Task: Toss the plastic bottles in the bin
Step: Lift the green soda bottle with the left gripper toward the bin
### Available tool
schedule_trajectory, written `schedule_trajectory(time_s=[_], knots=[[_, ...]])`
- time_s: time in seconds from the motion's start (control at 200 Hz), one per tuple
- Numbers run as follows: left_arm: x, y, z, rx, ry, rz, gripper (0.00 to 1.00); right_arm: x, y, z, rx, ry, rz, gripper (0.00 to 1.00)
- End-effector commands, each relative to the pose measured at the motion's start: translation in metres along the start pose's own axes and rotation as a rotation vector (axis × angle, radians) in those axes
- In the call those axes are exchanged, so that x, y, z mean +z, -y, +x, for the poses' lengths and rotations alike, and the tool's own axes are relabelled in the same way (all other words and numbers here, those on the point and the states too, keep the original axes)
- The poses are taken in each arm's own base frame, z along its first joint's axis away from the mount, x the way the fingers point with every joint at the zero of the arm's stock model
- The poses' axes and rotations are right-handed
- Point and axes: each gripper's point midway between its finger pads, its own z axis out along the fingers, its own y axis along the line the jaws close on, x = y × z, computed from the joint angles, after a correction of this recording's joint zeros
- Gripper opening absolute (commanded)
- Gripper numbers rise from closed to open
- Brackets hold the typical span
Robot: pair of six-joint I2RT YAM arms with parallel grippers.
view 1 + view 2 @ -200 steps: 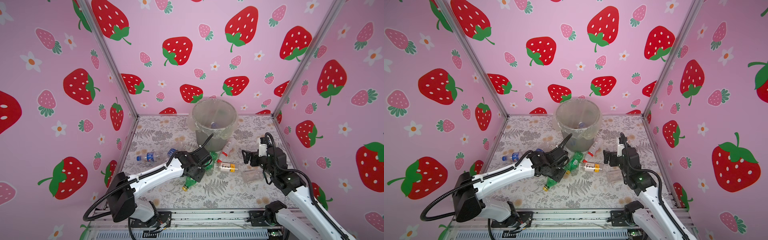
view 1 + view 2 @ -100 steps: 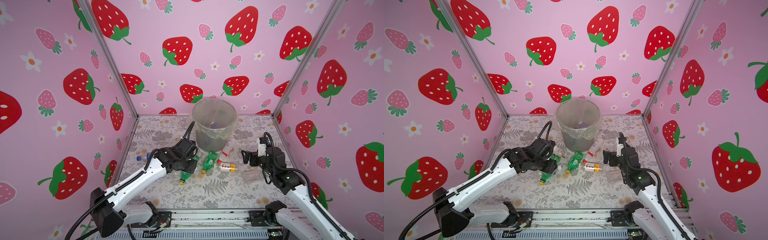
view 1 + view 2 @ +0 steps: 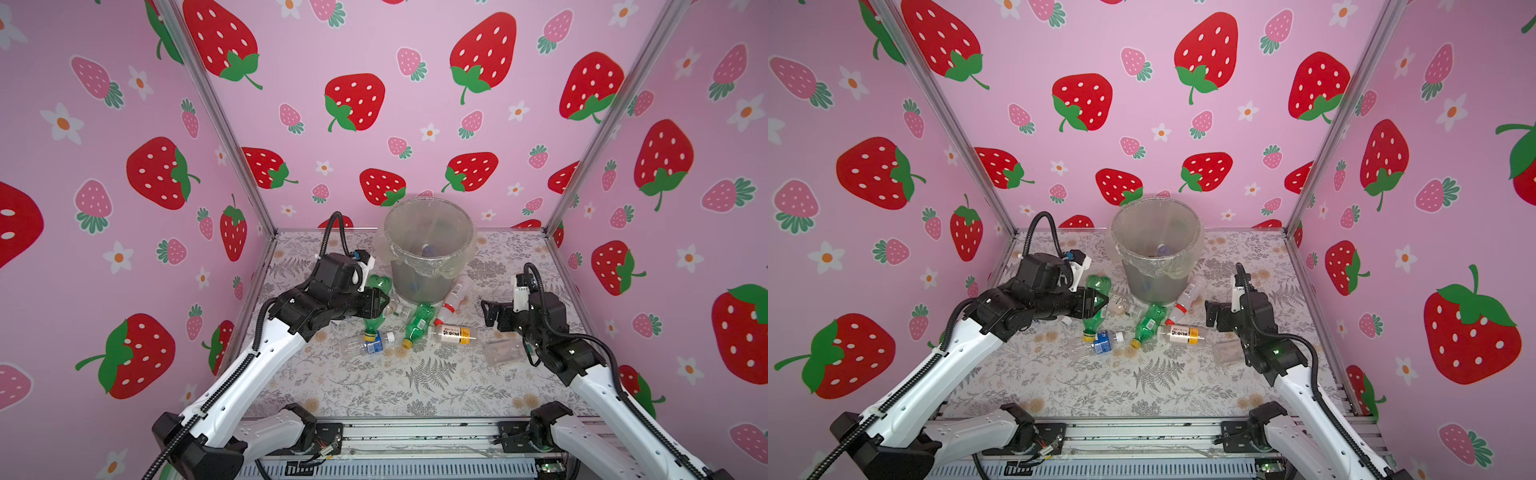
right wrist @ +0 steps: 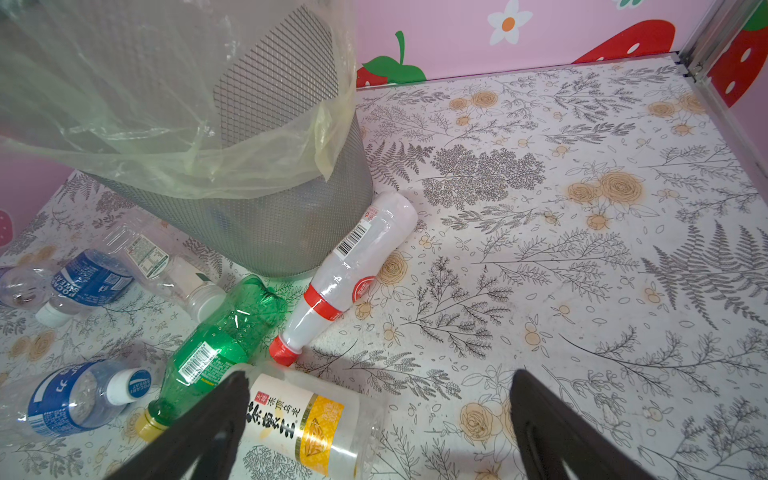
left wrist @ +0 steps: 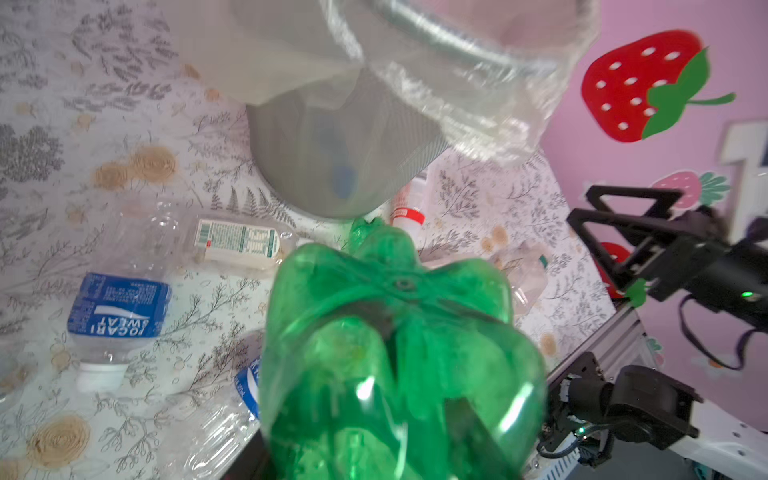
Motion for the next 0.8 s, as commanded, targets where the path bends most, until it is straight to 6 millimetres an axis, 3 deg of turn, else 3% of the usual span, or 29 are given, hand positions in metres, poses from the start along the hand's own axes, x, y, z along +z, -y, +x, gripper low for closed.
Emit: schedule_trajectory(time_s=[0.0,0.38,0.795], knots=[[-0.028,0.029,-0.039,0.078,0.152,0.121,0.49,0.002,0.000,-0.007,0.014,0.018,0.004,0.99],[-0.074,0.032,-0.088,0.068,0.503,0.179,0.49,0.006,-0.002,-0.008,0.011,0.013,-0.003,0.99],[-0.073,0.020,-0.083,0.061,0.507,0.142,0.50,0.001,0.005,-0.005,0.000,0.020,0.025,0.99]])
